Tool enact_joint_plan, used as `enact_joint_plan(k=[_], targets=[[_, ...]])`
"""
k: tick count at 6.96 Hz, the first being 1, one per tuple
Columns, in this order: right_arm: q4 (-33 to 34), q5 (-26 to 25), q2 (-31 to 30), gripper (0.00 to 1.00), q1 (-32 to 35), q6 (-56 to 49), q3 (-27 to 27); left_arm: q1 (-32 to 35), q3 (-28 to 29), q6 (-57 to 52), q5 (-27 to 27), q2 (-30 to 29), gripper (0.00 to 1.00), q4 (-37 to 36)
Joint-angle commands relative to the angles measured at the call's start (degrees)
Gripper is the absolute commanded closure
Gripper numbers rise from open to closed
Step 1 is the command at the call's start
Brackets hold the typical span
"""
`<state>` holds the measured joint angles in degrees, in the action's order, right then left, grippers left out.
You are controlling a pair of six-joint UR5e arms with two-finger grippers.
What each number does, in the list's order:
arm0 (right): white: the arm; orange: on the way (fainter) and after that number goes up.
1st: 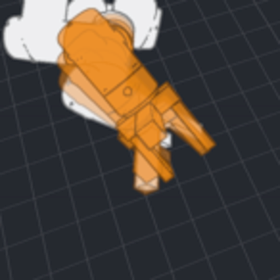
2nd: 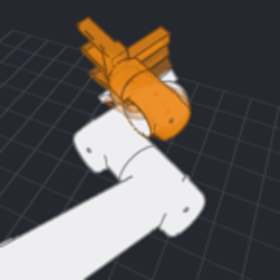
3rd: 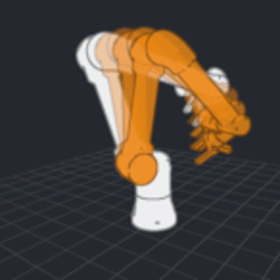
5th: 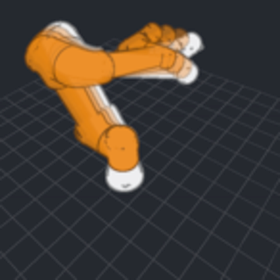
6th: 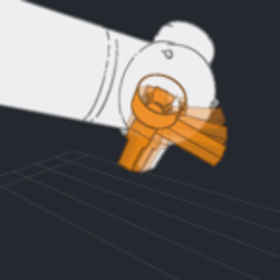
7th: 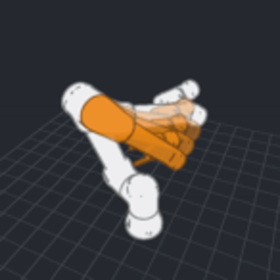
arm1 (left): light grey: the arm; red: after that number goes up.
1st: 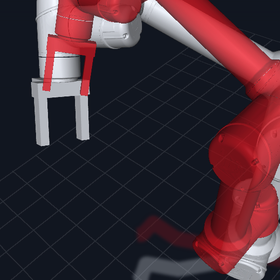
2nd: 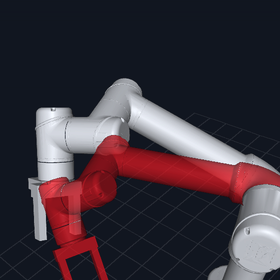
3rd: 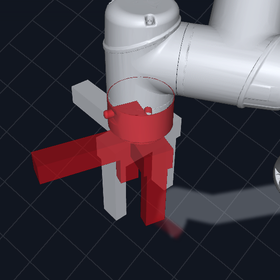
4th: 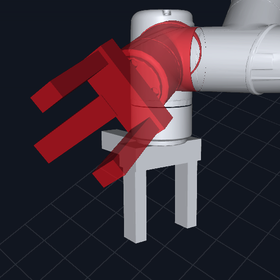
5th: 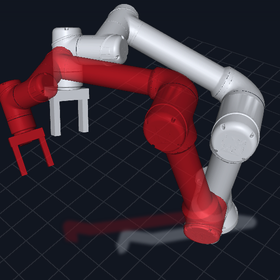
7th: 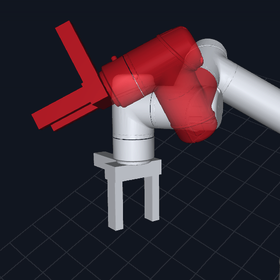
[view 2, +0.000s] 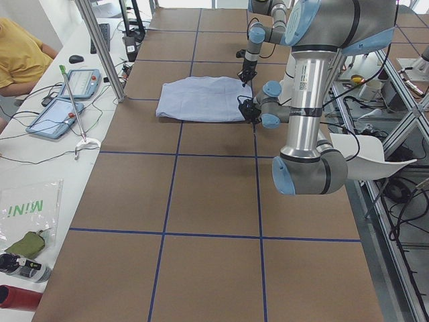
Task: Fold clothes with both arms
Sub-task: 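Grasp the near edge with both grippers and fold it toward the far edge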
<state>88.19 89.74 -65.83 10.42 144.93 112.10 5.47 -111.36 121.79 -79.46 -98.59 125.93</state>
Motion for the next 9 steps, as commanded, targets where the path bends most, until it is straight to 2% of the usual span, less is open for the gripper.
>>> enact_joint_plan(k=[1, 2, 6, 7, 8, 9], targets=[[0.1, 0.0, 0.0, 1.00, 0.0, 0.0, 0.1, -0.9, 0.2, 0.6, 0.1, -0.6, 0.59, -0.2], [0.1, 0.0, 0.1, 1.00, 0.0, 0.0, 0.1, -0.9, 0.3, 0.6, 0.1, -0.8, 1.00, -0.2], [0.1, 0.0, -0.3, 1.00, 0.1, 0.1, 0.7, -0.4, -1.7, 0.6, 0.2, -1.1, 1.00, -0.2], [0.2, 0.0, -0.8, 1.00, 0.1, 0.1, 2.1, -0.1, -6.4, 1.4, 0.0, -0.1, 1.00, -0.6], [2.3, 0.0, -1.3, 1.00, 0.4, 0.1, 6.7, 0.2, -10.8, 3.8, -0.2, 0.3, 1.00, -1.1], [6.3, 0.0, -0.8, 1.00, 0.7, 0.1, 9.9, 2.7, -11.3, 5.0, -0.3, -0.7, 1.00, -1.7]])
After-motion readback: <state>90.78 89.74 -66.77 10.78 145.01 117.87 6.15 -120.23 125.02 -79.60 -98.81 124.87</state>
